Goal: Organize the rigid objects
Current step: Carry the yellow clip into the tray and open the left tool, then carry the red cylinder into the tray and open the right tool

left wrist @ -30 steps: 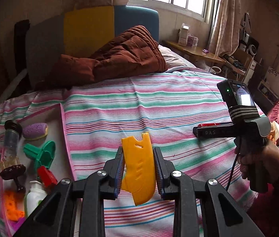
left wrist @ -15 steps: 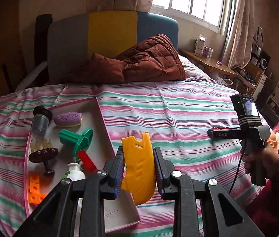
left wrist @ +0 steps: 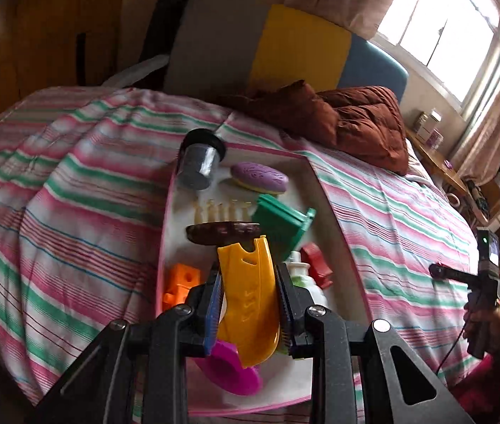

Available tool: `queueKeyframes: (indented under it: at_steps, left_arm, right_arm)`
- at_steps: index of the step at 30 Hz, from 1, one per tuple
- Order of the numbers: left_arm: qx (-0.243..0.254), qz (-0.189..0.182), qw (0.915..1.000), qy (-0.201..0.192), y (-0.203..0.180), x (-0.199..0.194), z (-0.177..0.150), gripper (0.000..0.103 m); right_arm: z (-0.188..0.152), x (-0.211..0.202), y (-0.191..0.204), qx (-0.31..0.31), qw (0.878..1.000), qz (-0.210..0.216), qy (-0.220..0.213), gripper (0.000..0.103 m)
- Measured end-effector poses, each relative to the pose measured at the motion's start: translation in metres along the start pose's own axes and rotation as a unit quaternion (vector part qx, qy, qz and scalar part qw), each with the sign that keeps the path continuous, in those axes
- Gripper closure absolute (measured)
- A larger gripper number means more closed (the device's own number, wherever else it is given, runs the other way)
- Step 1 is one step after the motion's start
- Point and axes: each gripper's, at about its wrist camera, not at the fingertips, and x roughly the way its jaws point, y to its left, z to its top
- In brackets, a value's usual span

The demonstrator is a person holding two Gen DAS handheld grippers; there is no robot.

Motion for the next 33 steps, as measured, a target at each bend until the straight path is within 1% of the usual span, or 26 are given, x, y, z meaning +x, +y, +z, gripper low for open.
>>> queueKeyframes:
  at_steps: [3, 5, 7, 9, 10, 11, 16, 20, 21, 23, 26, 28, 31, 33]
  left_arm:
    - [-0.014, -0.014, 0.9997, 0.014, 0.003, 0.010, 0.003, 0.075]
    - [-0.008, -0.021, 0.9995, 0.023, -0.003, 0.020, 0.005, 0.075]
    - [0.003, -0.014, 0.9995, 0.028, -0.010, 0.031, 0.008, 0.074]
    - [0.003, -0.016, 0.9992, 0.035, -0.013, 0.042, 0.012, 0.054]
    - [0.001, -0.009, 0.9994, 0.034, -0.011, 0.045, 0.014, 0.036]
    - [0.000, -0.002, 0.9995, 0.032, -0.010, 0.046, 0.016, 0.032]
    - [0.007, 0.016, 0.9998, 0.011, -0.006, 0.035, 0.017, 0.029]
    - [0.018, 0.048, 0.9986, -0.015, -0.005, 0.014, 0.011, 0.014]
    - [0.021, 0.059, 0.9978, -0.023, -0.005, 0.007, 0.009, 0.012]
    - [0.025, 0.075, 0.9963, -0.036, -0.004, -0.005, 0.007, 0.001]
    - [0.029, 0.091, 0.9940, -0.053, -0.001, -0.023, 0.003, 0.000]
    - [0.031, 0.109, 0.9917, -0.061, 0.003, -0.033, 0.000, 0.000]
    - [0.027, 0.128, 0.9895, -0.062, 0.006, -0.041, -0.002, 0.000]
    - [0.020, 0.137, 0.9882, -0.066, 0.010, -0.047, -0.003, 0.000]
  right_arm:
    - [0.004, 0.004, -0.003, 0.000, 1.000, 0.001, 0.000, 0.027]
    - [0.004, 0.004, -0.003, 0.000, 1.000, 0.001, 0.000, 0.027]
    - [0.004, 0.004, -0.003, 0.000, 1.000, 0.001, -0.001, 0.027]
    - [0.004, 0.005, -0.003, 0.000, 1.000, 0.001, -0.001, 0.027]
    - [0.004, 0.005, -0.002, 0.000, 1.000, 0.001, -0.001, 0.027]
    - [0.004, 0.005, -0.002, -0.001, 1.000, 0.001, -0.001, 0.027]
    - [0.006, 0.006, 0.000, -0.002, 1.000, -0.002, -0.003, 0.027]
    - [0.007, 0.006, 0.002, -0.002, 1.000, -0.006, -0.003, 0.027]
    - [0.006, 0.005, 0.003, -0.001, 1.000, -0.008, -0.002, 0.027]
    - [0.008, 0.003, 0.004, 0.002, 1.000, -0.011, 0.001, 0.027]
    - [0.009, -0.002, 0.009, 0.004, 1.000, -0.001, 0.007, 0.027]
    - [0.008, -0.012, 0.024, -0.010, 1.000, 0.009, -0.003, 0.027]
    - [0.008, -0.034, 0.059, -0.036, 0.998, 0.044, -0.025, 0.027]
    - [0.009, -0.050, 0.090, -0.064, 0.995, 0.069, -0.042, 0.027]
